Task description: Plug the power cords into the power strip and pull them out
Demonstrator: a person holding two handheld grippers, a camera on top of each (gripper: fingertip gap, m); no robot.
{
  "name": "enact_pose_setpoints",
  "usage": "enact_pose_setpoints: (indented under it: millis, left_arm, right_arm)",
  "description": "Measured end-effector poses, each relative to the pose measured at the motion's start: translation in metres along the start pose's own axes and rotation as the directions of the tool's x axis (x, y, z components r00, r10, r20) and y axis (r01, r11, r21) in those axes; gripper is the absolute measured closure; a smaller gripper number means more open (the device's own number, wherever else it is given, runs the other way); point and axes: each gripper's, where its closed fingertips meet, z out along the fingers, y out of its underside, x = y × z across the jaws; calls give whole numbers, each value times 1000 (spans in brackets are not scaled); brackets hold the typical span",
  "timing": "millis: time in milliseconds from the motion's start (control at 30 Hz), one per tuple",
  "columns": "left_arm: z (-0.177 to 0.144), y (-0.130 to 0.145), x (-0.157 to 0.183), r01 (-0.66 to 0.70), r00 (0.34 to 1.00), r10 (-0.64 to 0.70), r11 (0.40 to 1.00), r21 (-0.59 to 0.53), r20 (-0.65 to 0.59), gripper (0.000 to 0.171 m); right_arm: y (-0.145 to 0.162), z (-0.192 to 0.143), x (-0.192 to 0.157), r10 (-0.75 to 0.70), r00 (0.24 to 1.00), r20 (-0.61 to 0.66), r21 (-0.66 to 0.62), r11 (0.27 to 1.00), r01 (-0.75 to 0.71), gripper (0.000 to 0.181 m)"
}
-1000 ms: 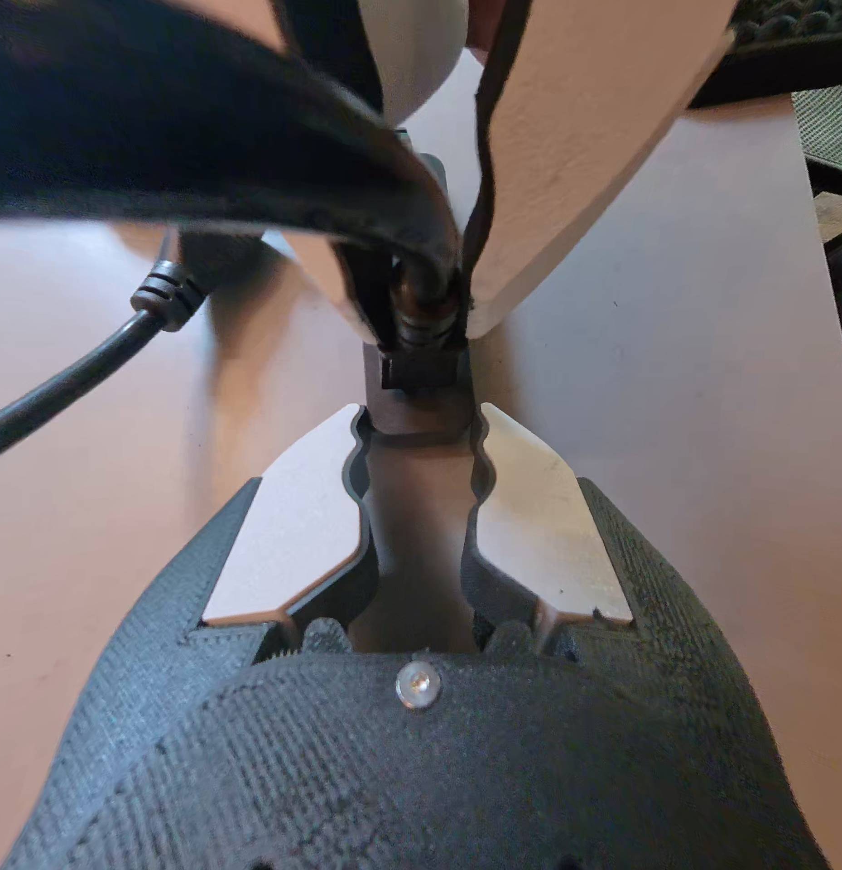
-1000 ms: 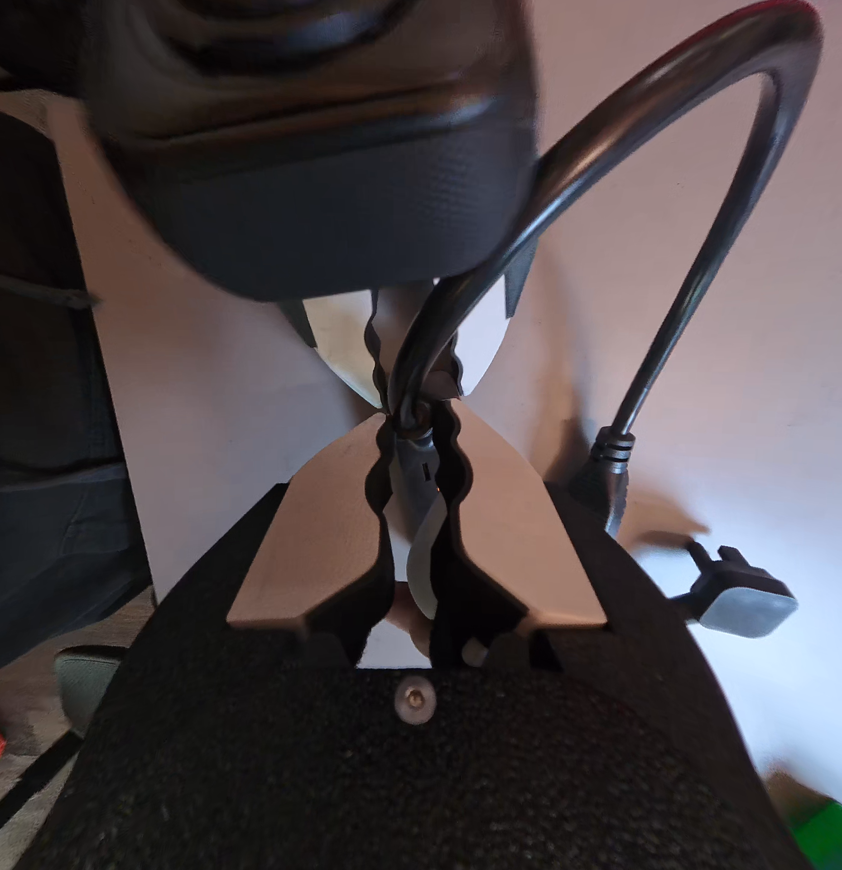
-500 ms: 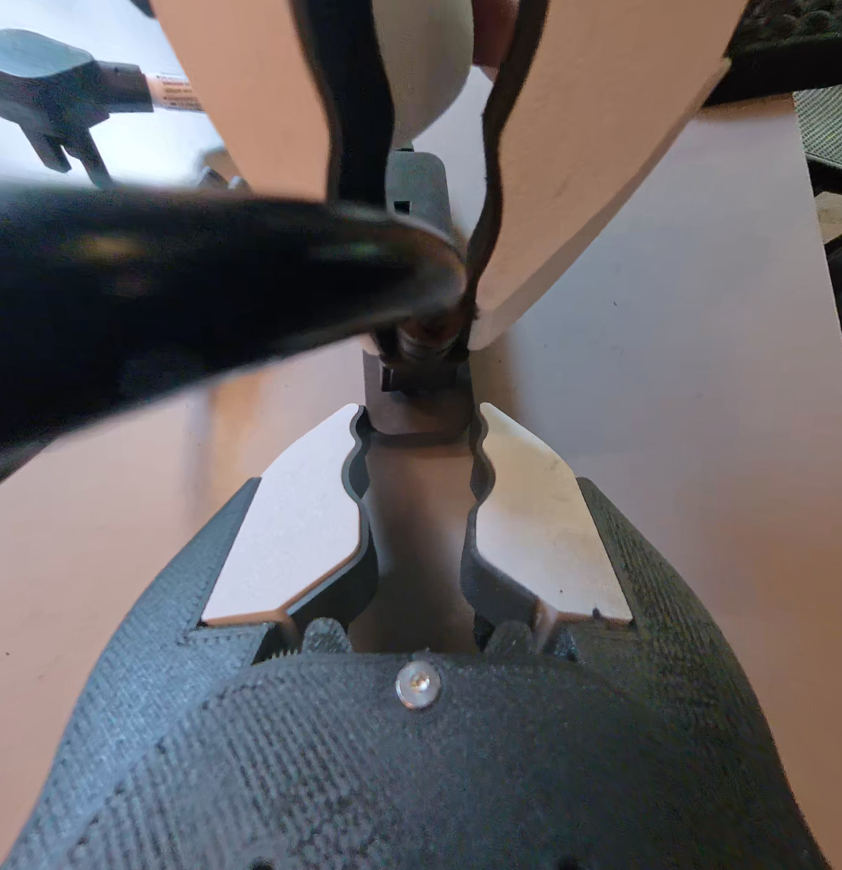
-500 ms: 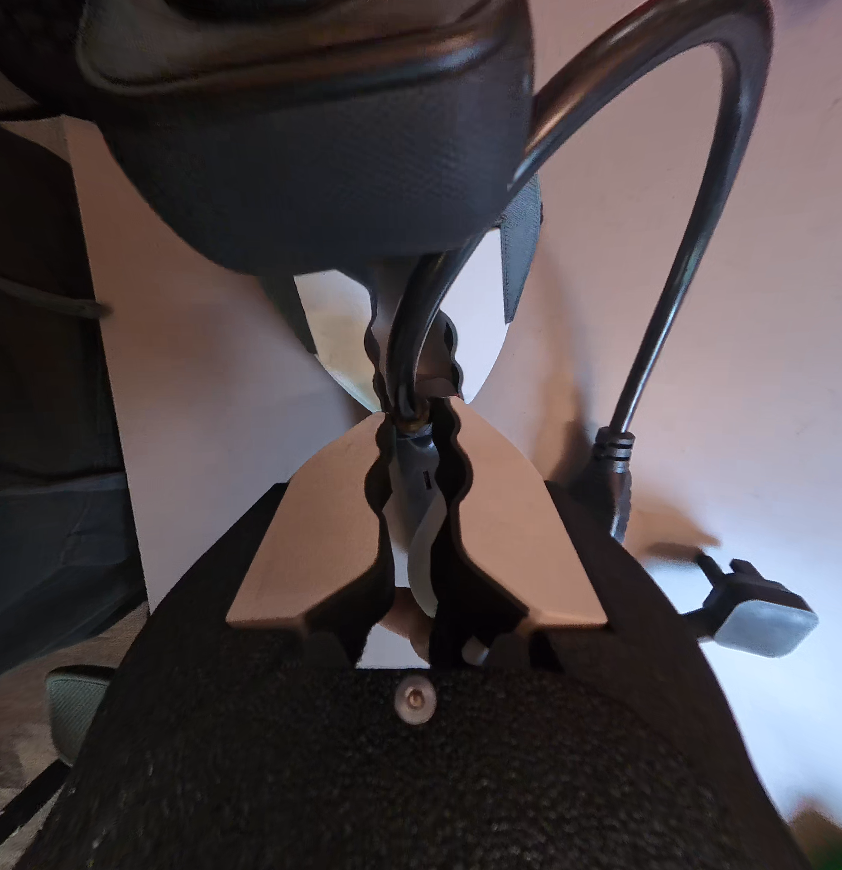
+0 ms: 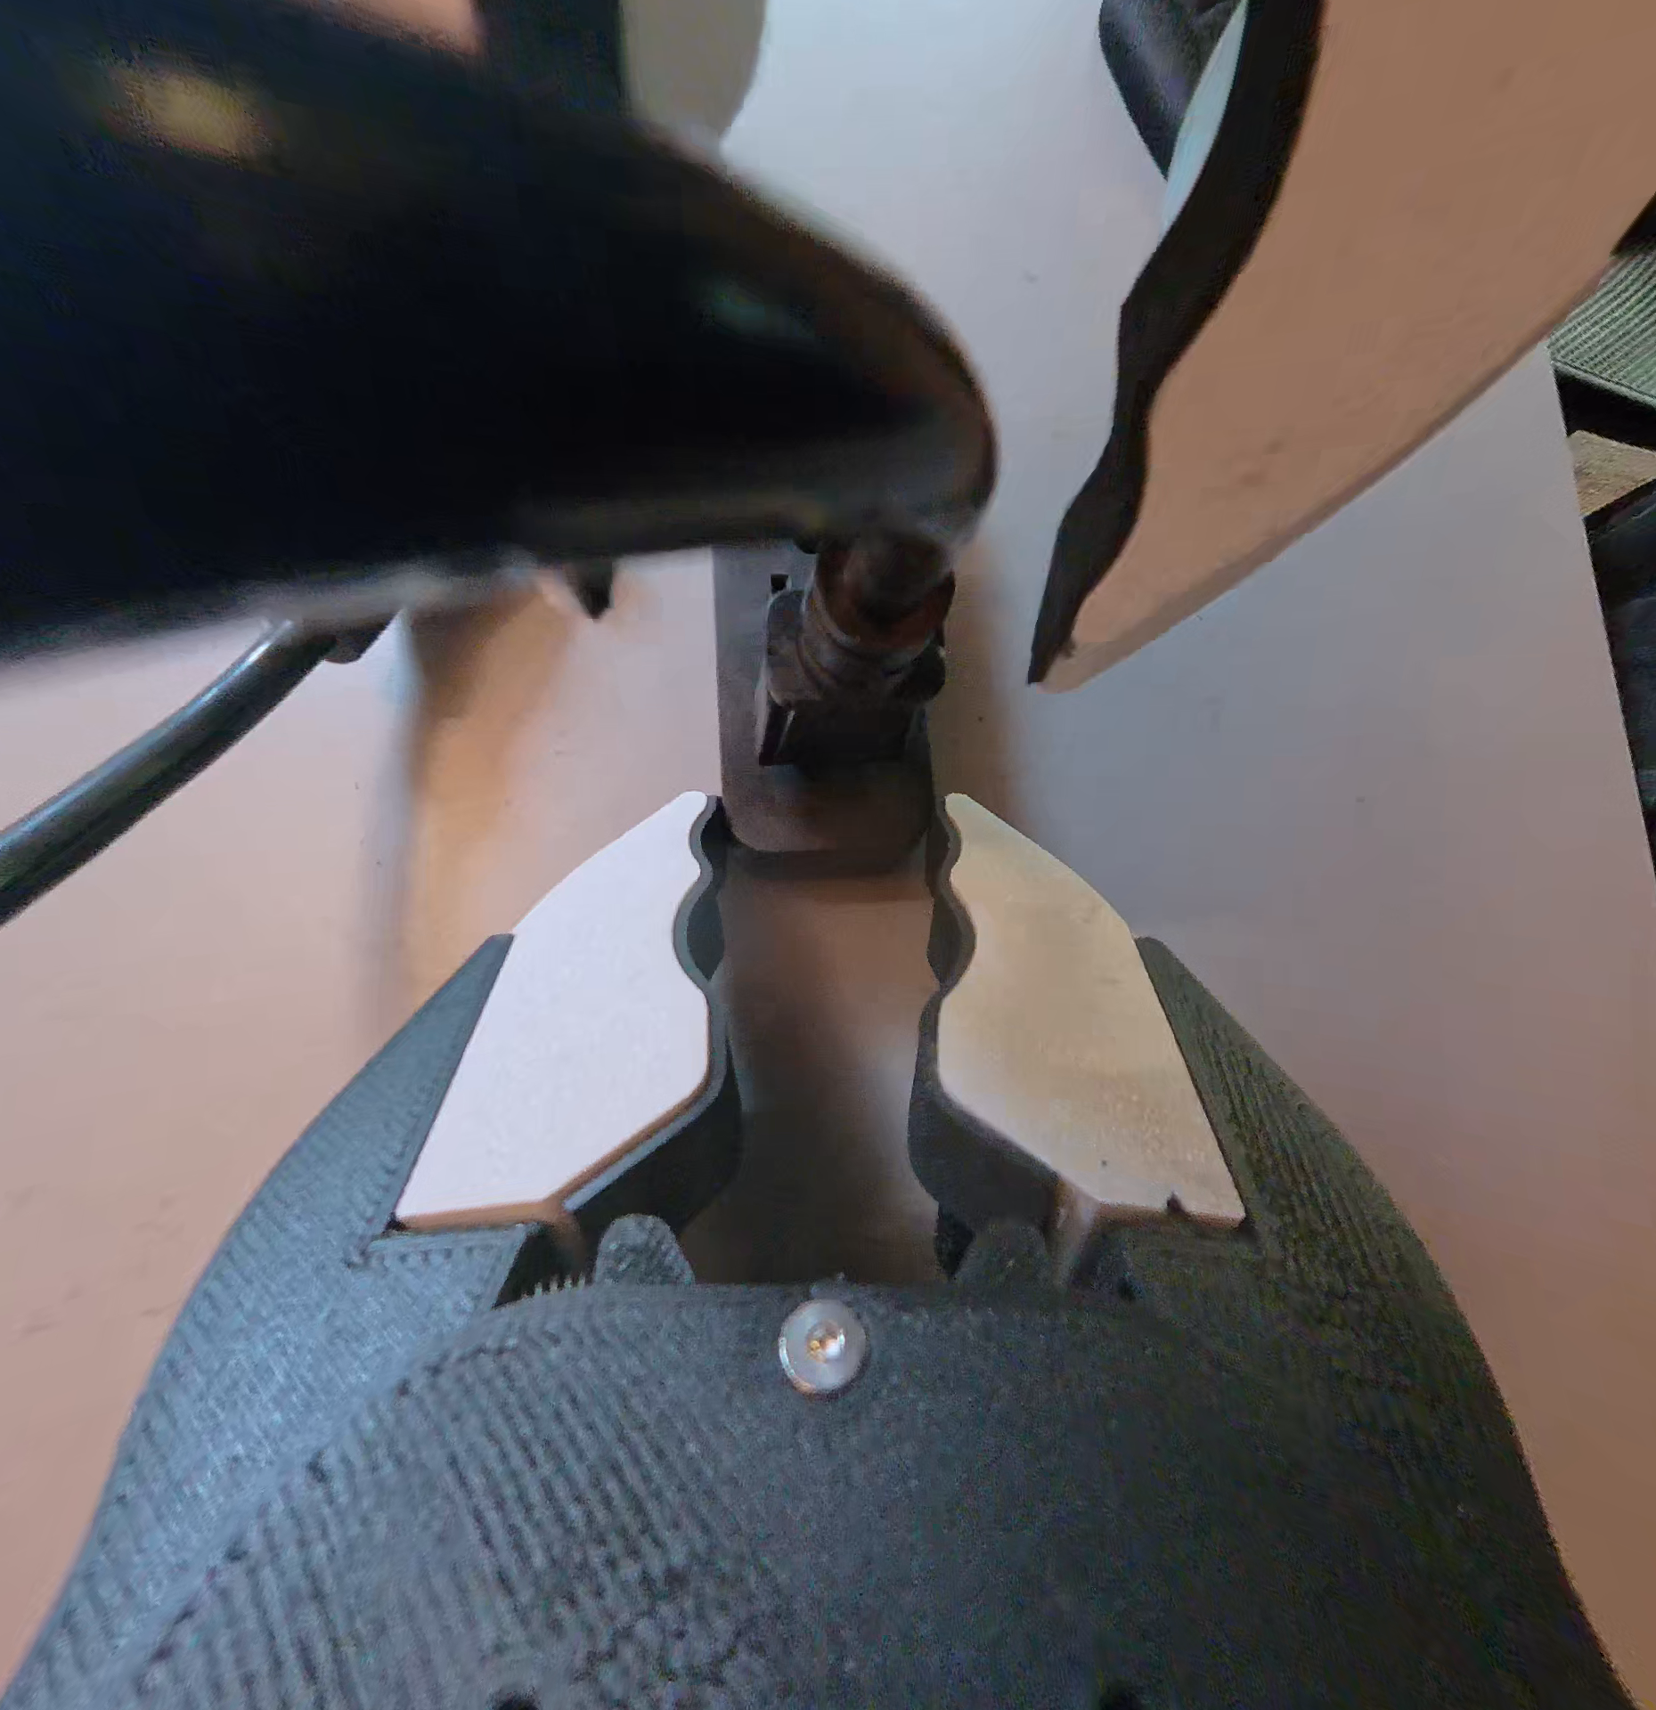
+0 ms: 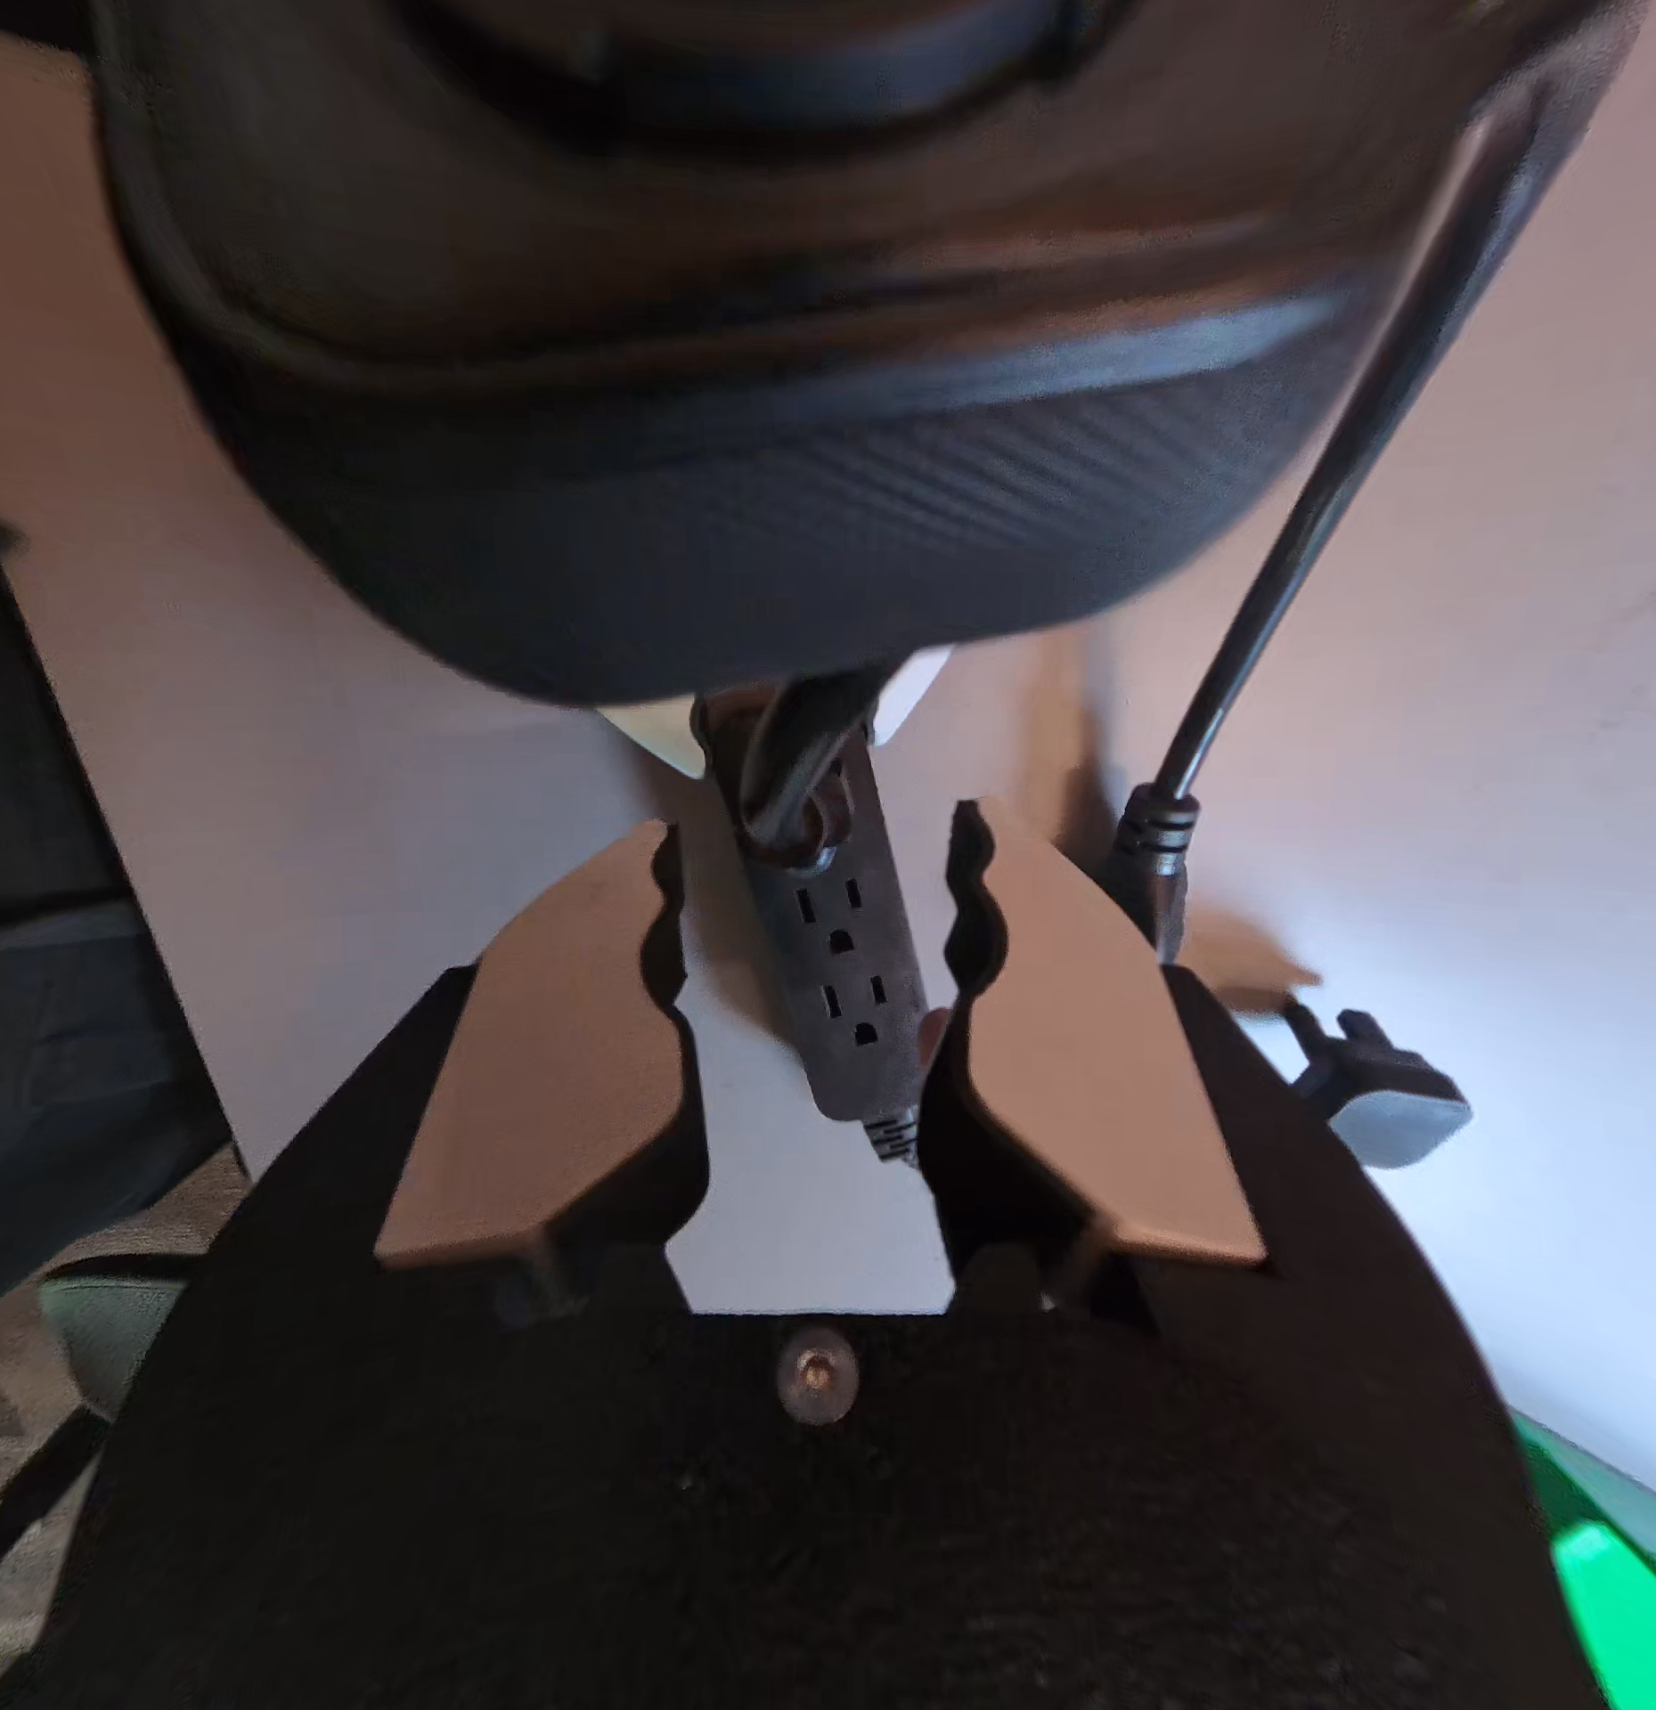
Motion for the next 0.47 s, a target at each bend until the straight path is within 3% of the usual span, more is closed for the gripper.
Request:
enact_pose_setpoints:
  millis: [67, 100, 467]
  left_arm:
    - [0, 0, 0, -4, 1000, 4, 1000, 0, 4, 130]
    - [0, 0, 0, -1, 1000, 1, 1000, 1, 2, 130]
    - [0, 0, 0, -9, 1000, 9, 1000, -5, 10, 129]
  right_arm:
    - [-6, 1, -5, -44, 999, 7, 32, 999, 43, 151]
    - [-7, 1, -6, -69, 998, 7, 25, 997, 69, 154]
    - [-4, -9, -7, -140, 989, 47, -173, 974, 146, 160]
